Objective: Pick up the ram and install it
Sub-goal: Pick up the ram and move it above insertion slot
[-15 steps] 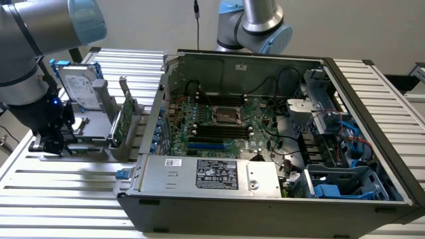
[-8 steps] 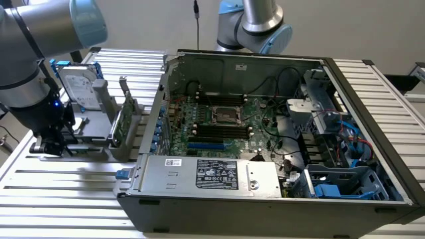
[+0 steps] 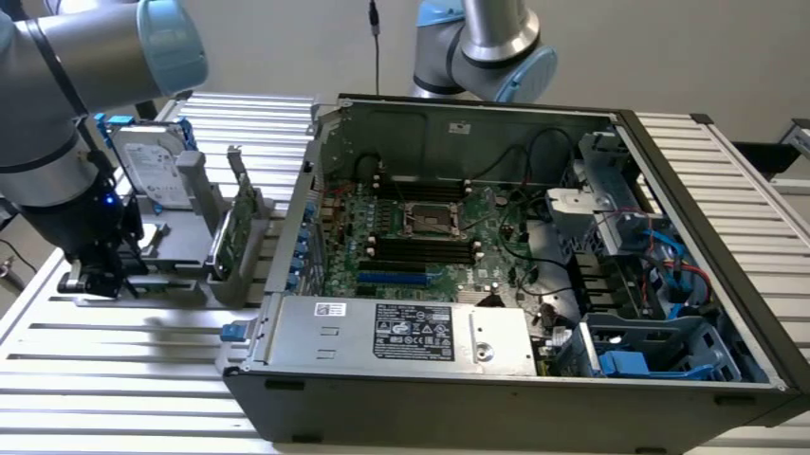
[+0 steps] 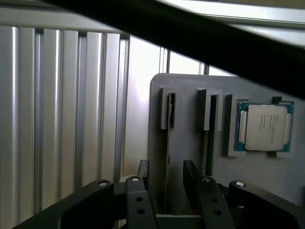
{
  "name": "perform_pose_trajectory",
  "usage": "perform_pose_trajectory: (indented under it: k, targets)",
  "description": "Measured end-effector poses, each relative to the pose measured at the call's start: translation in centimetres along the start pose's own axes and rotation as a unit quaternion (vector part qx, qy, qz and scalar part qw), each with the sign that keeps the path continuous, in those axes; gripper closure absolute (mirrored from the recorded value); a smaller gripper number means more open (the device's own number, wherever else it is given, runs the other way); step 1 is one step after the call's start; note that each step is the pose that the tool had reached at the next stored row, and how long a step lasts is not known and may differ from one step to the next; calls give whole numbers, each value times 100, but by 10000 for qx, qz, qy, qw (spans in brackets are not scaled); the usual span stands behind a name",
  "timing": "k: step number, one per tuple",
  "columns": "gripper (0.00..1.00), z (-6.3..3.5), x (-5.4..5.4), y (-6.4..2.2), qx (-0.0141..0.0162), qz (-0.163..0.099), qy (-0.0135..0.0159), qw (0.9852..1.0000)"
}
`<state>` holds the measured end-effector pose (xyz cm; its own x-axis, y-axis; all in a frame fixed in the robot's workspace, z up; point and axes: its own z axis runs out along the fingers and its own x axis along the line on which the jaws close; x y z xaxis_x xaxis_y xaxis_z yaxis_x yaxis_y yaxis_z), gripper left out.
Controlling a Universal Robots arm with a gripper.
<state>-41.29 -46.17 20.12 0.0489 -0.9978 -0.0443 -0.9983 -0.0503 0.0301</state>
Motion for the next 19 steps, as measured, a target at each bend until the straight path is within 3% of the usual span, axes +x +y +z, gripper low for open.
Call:
perform_pose_trajectory:
  k: [9,15,19]
  targets:
    - [58,20,-27,-5,-14,16,-2,10000]
    - [58,36,-29,-5,-3,263,-9,9997]
    - [60,42,-30,-6,-2,281,-10,9996]
